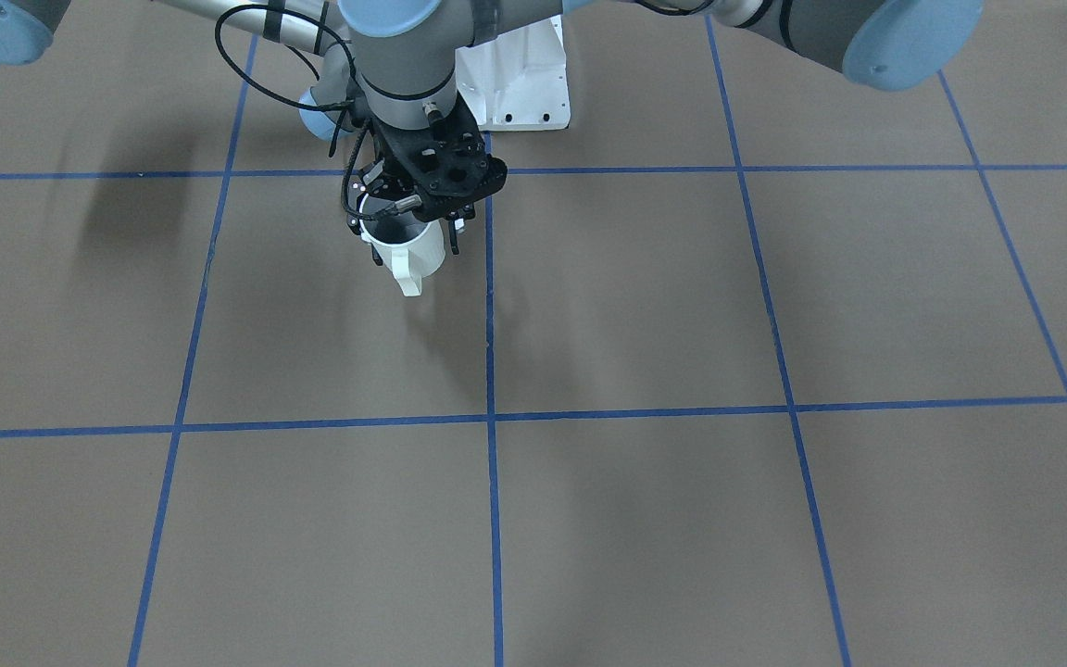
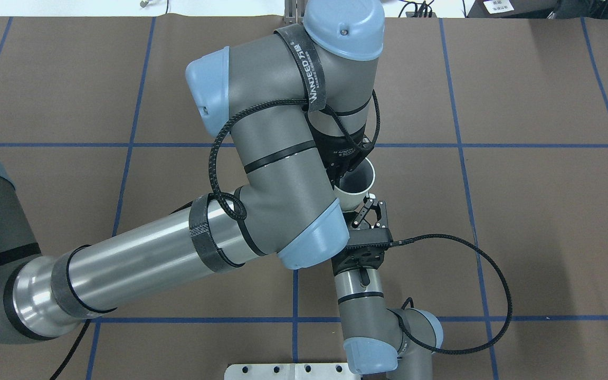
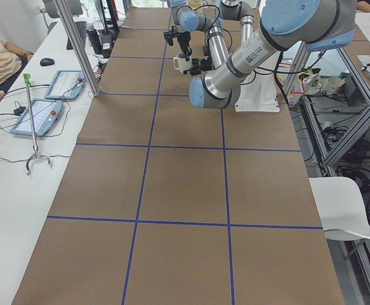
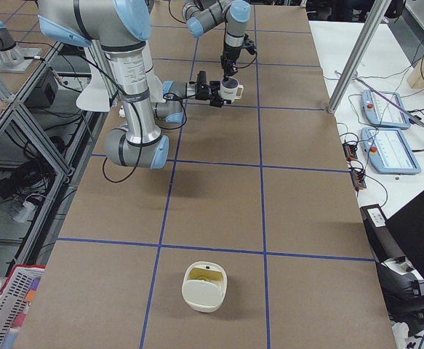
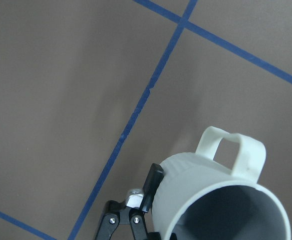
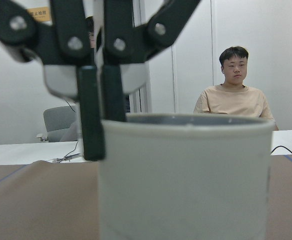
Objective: Left arm hands cup to right arm to dump lemon
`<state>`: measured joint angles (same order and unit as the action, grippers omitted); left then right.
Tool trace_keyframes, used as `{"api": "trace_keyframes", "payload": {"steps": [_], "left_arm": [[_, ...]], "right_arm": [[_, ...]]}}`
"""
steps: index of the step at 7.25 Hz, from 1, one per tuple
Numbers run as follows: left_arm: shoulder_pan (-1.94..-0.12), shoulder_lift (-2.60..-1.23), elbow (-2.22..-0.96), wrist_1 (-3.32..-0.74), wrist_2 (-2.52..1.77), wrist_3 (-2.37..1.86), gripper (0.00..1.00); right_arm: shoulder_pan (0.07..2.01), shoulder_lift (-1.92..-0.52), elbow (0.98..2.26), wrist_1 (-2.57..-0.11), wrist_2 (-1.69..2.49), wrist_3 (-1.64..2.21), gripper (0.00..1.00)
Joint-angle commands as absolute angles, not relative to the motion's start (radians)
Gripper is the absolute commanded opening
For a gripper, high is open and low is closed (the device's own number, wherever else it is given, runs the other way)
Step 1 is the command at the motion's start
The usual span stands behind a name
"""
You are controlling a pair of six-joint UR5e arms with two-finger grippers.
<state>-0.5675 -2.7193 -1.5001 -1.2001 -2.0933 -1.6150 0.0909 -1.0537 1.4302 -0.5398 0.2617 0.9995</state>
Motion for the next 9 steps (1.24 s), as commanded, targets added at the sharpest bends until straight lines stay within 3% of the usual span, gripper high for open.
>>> {"api": "trace_keyframes", "payload": {"steps": [1, 3, 6, 9], "left_arm": [[-0.578, -2.723, -1.535, -1.198, -2.094, -1.617, 0.0], [-0.633, -2.705, -1.638, -1.189, -2.118, -1.608, 0.0], [-0.664, -2.257, -2.072, -1.195, -2.145, -1.415, 0.0], [-0.776, -1.944, -2.161, -1.213, -2.146, -1.002, 0.0]], "right_arm": [[0.086, -1.093, 1.427, -0.54, 0.267, 1.0, 1.0], [0.089, -1.091, 1.434, -0.534, 0.291, 1.002, 1.0], [0.191, -1.17, 1.558, -0.537, 0.577, 0.907, 1.0], [0.422, -1.317, 1.656, -0.544, 1.095, 0.904, 1.0]]}}
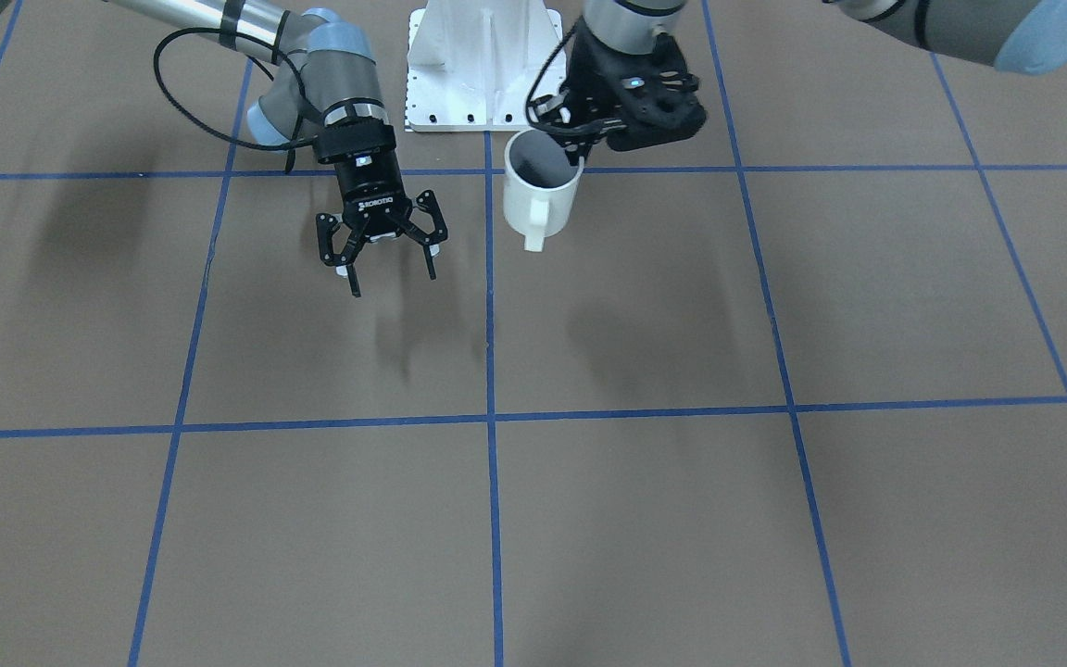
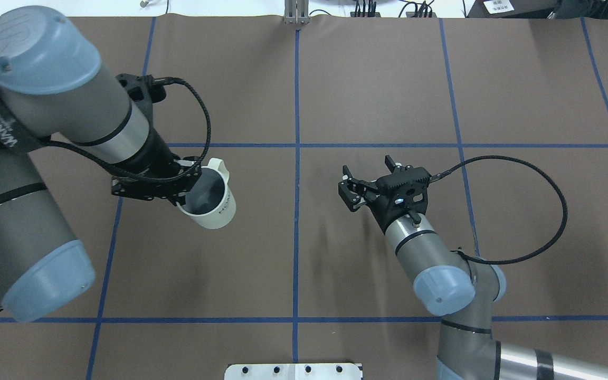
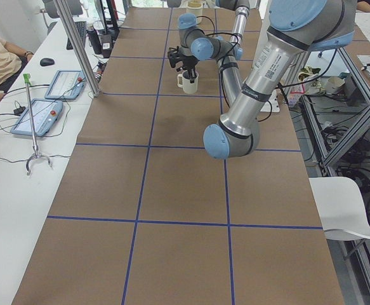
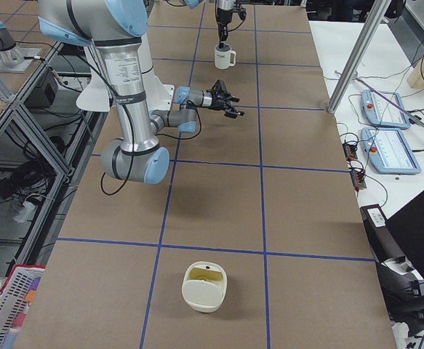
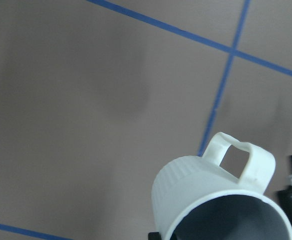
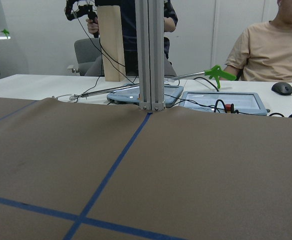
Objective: Left arm hands cup to right arm to dump lemon
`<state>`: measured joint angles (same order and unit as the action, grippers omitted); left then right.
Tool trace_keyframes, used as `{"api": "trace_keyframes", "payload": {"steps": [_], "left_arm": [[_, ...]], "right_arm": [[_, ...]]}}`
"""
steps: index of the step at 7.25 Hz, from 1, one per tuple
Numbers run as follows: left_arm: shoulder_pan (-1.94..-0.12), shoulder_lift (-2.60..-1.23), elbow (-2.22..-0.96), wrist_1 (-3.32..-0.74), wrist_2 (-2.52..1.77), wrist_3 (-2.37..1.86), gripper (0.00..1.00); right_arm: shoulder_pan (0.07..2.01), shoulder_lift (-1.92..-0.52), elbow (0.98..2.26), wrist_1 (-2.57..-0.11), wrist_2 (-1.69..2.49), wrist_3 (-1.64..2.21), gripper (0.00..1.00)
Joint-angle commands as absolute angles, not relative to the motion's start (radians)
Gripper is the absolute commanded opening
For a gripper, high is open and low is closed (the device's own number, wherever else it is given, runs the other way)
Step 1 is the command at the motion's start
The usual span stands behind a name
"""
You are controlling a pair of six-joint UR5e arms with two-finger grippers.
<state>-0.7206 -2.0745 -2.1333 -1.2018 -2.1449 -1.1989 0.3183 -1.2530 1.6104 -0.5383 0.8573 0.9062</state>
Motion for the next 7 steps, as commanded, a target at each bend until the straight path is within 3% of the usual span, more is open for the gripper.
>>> {"api": "trace_keyframes", "payload": {"steps": [1, 4, 5, 7], "left_arm": [[-0.834, -1.843, -2.157, -1.267, -2.151, -0.871, 0.0], [-1.013, -1.585, -2.009, -1.627, -2.25, -0.63, 0.0], [-1.091, -1.577, -1.908, -1.699, -2.284, -0.548, 0.0], [-1.135, -1.568, -1.823, -1.695, -2.296, -0.468, 0.0]], "right_arm": [[0.555, -1.392, 1.705, -0.558, 1.353, 0.881, 1.0], [0.985, -1.521, 1.747, -0.733, 1.944, 0.572, 1.0], [1.123, -1.566, 1.747, -0.808, 2.083, 0.379, 1.0], [1.29, -1.591, 1.753, -0.99, 2.244, 0.169, 1.0]]}}
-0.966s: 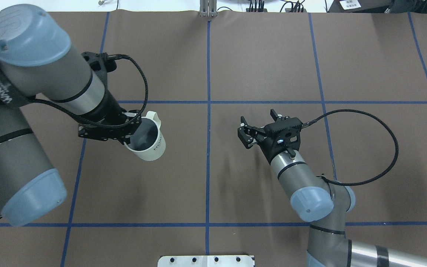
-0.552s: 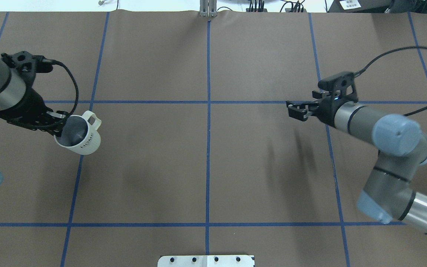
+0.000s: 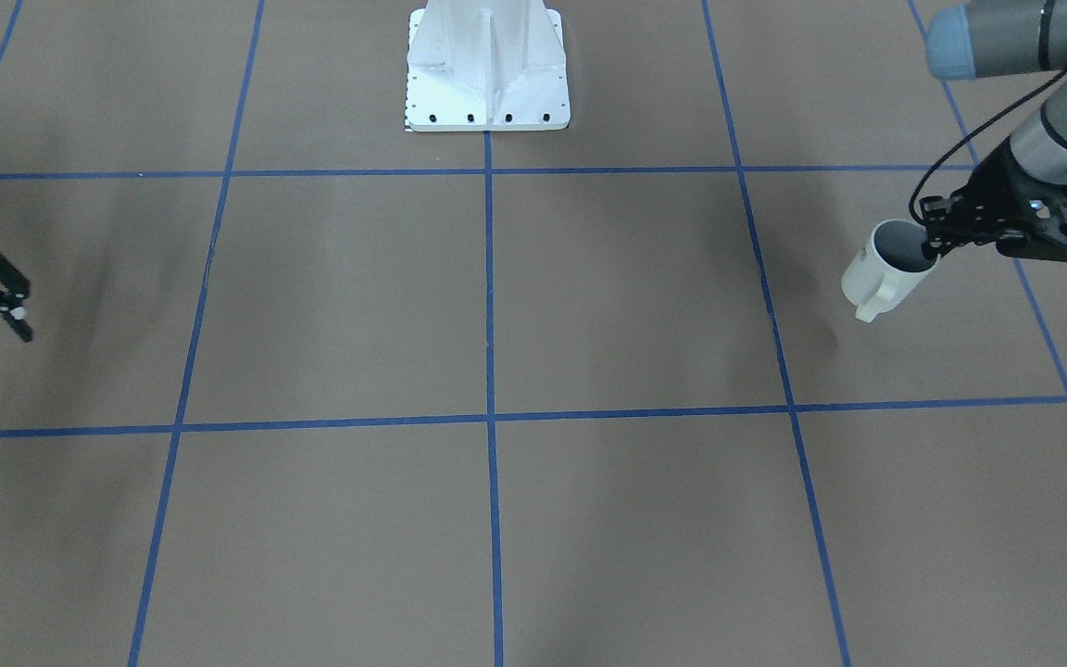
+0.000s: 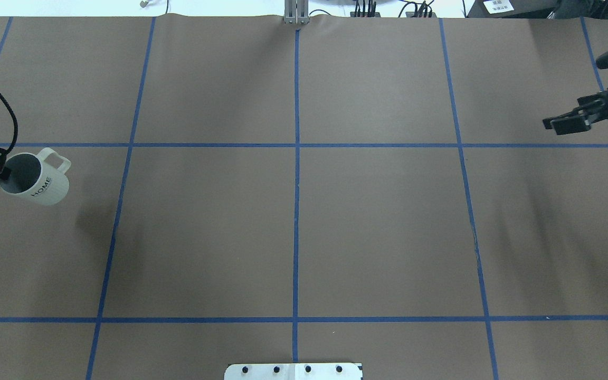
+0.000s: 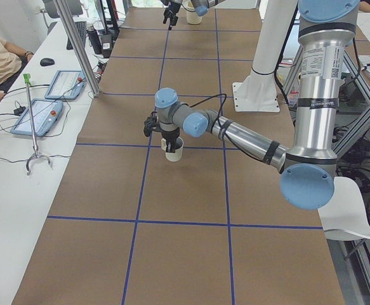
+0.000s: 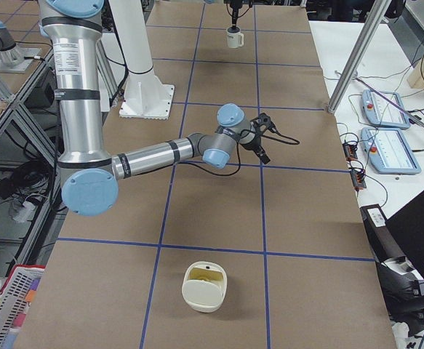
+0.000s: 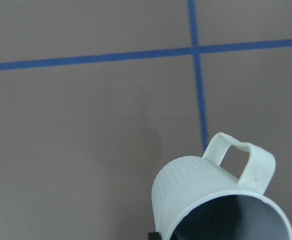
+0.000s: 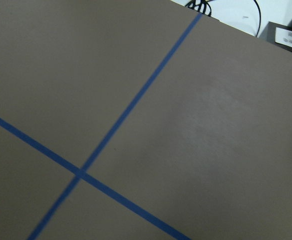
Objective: Left arm hands cup to right arm to dump lemon
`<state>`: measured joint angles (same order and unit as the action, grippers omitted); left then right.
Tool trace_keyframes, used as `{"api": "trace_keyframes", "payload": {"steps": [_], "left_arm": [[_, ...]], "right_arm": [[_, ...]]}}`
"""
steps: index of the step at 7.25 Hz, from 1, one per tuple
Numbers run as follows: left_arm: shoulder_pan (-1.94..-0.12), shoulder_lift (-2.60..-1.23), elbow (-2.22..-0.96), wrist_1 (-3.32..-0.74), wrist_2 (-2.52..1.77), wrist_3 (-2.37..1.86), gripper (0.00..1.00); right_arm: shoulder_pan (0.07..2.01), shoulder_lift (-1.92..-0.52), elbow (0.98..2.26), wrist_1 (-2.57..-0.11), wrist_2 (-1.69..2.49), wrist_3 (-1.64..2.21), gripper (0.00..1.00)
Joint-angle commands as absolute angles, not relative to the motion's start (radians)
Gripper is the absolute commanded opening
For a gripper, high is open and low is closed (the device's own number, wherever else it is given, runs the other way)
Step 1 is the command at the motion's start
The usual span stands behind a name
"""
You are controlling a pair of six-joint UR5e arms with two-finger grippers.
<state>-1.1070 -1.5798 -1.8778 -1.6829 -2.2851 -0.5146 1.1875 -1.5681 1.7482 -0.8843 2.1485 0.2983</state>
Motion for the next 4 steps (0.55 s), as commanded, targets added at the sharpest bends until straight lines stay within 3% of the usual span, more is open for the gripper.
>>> {"api": "trace_keyframes", "payload": {"steps": [1, 3, 4], "left_arm": [[-1.129, -1.563, -1.79, -1.697, -2.296, -0.477, 0.0], [-1.126, -1.566, -1.756, -1.694, -2.333, -0.477, 0.0], [-1.124, -1.578, -1.734, -1.69, -2.338, -0.479, 0.25]], "right_arm": [[1.313, -1.629, 1.765, -1.043, 2.253, 0.16, 1.0], [1.316, -1.632, 1.776, -1.15, 2.287, 0.16, 1.0], [1.318, -1.635, 1.776, -1.17, 2.29, 0.158, 1.0]]}}
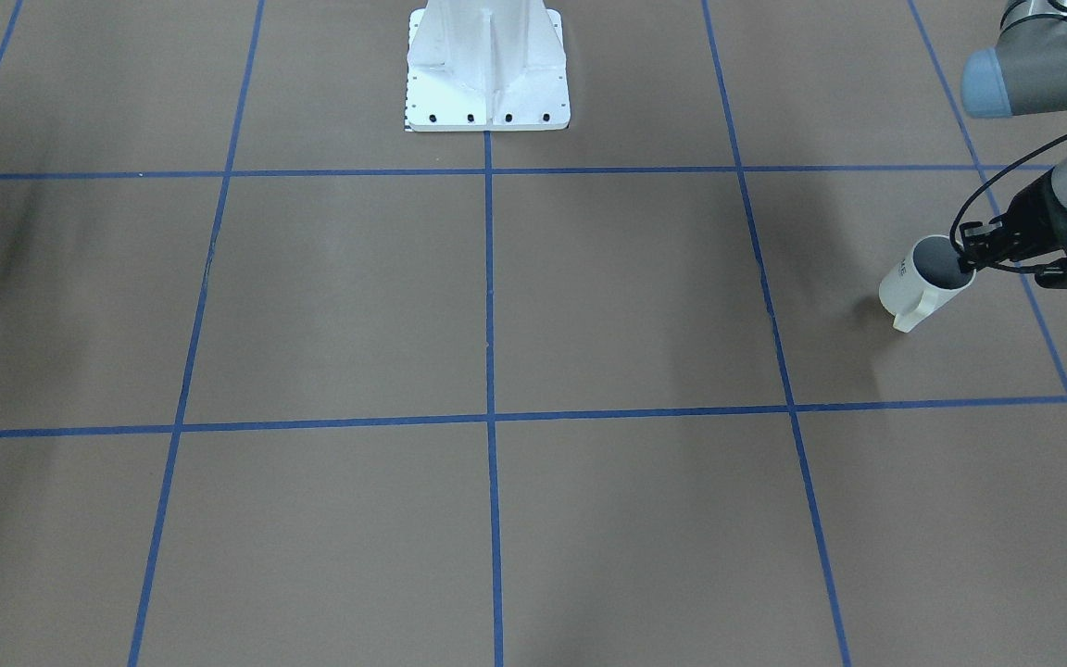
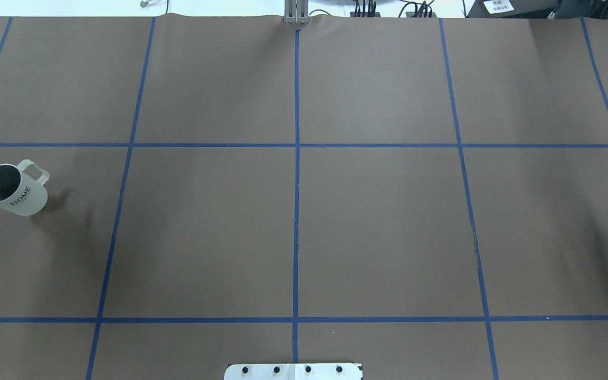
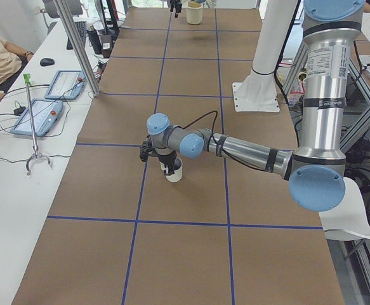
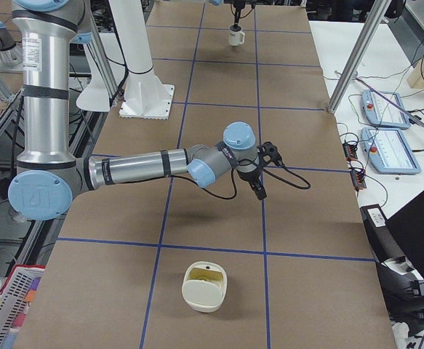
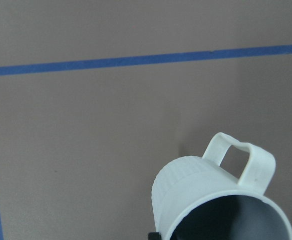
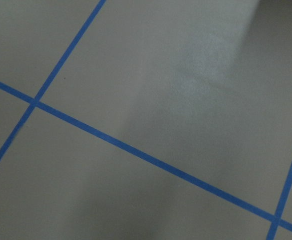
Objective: Left arm hands cup to right arm to dump lemon
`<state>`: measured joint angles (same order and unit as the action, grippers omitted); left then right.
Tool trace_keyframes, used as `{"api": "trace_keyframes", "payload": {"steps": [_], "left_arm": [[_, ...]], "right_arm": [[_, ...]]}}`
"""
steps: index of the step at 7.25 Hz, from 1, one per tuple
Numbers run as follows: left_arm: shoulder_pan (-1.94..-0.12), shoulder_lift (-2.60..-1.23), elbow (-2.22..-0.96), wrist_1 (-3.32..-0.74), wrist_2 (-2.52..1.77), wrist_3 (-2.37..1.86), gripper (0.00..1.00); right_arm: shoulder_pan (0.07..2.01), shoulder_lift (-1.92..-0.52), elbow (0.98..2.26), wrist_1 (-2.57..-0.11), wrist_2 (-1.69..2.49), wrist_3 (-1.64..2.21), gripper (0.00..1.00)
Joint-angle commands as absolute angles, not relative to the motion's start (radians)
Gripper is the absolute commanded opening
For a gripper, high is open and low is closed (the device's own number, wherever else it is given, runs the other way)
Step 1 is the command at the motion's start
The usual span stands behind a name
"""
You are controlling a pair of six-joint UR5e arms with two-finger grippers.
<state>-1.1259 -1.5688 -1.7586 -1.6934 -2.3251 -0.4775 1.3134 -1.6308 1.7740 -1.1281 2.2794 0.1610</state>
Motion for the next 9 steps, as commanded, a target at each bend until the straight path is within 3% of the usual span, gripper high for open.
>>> {"api": "trace_keyframes", "payload": {"steps": [1, 2, 6, 9], "left_arm": [[-1.124, -1.58, -1.73, -1.689, -2.338, -0.477, 0.73], [-1.126, -1.574, -1.744, -1.689, -2.339, -0.479, 1.0], [-1.279, -1.511, -1.893, -1.681, -2.388, -0.434, 1.0], [-1.458, -1.457, -1.865, -1.535, -2.388, -0.087, 1.0]], "right_arm": [[1.336, -1.631, 1.775, -1.193, 2.351, 0.158, 1.0], [1.359, -1.626, 1.781, -1.219, 2.37, 0.152, 1.0], [1.429, -1.666, 1.792, -1.29, 2.382, 0.088, 1.0], [1.537, -1.658, 1.824, -1.527, 2.396, -0.097, 1.0]]}}
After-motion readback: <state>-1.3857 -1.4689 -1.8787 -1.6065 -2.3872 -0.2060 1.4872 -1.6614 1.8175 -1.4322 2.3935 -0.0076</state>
